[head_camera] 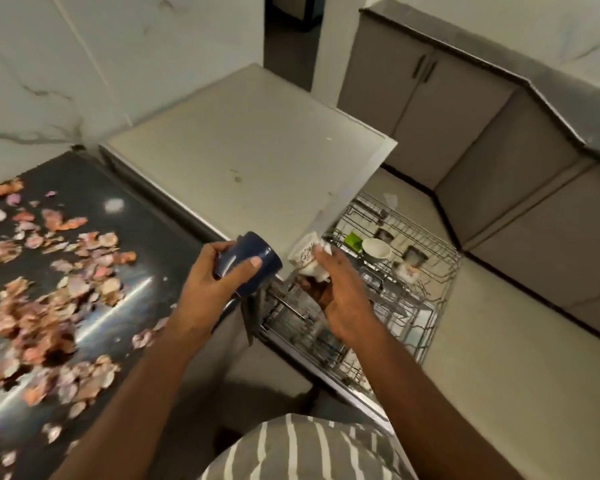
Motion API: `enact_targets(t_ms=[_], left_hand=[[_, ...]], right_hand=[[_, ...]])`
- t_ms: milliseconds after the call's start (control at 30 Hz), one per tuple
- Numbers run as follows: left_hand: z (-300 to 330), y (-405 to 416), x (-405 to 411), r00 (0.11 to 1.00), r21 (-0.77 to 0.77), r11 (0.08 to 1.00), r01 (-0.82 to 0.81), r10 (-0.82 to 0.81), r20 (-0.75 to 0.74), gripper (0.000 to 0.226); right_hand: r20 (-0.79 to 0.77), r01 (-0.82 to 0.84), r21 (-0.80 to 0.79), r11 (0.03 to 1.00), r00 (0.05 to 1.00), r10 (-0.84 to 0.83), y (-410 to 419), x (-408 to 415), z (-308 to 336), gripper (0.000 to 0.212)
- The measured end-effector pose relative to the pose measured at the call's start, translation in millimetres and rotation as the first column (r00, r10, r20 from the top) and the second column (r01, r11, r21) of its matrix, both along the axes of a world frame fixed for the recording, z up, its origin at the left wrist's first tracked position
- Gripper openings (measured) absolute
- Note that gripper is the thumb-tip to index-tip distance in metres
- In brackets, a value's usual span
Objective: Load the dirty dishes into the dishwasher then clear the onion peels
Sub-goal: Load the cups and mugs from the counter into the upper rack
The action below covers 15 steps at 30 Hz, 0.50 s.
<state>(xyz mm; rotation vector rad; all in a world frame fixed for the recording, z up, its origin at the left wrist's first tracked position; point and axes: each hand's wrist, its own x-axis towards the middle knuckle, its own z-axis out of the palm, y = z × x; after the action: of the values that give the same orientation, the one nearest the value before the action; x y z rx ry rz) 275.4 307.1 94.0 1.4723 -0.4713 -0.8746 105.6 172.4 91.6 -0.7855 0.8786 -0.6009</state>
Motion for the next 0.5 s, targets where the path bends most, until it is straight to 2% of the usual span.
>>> enact_targets(t_ms=[67,167,333,400,500], left_hand=[[-5,-23,-15,0.986,0.091,0.991,0.102,-0.113,0.124,0.065],[-20,-58,-38,0.956,0.193,0.958,0.212,-0.245,0.164,0.062],[-62,-119,-79,0.917,0.375,0.884,0.278,-0.36,0.169,0.073],[-81,-141,-94,0.905,0.454,0.842,0.292,-0.397,0.155,0.07],[-107,-169,-115,0.909,0.556,0.778,0.292,-0.407,0.092,0.066]], right_hand=[[-0.003,0.048,0.011,0.999,0.999,-0.048,-19,-24,-10,0.043],[-0.061,0.108,0.04,0.993,0.993,-0.105,-41,-56,-29,0.054],[-0.152,0.177,0.16,0.971,0.976,-0.153,-80,-110,-85,0.035],[-0.184,0.197,0.221,0.955,0.97,-0.157,-94,-129,-104,0.029],[-0.291,0.164,0.249,0.954,0.953,-0.088,-111,-155,-134,0.024]])
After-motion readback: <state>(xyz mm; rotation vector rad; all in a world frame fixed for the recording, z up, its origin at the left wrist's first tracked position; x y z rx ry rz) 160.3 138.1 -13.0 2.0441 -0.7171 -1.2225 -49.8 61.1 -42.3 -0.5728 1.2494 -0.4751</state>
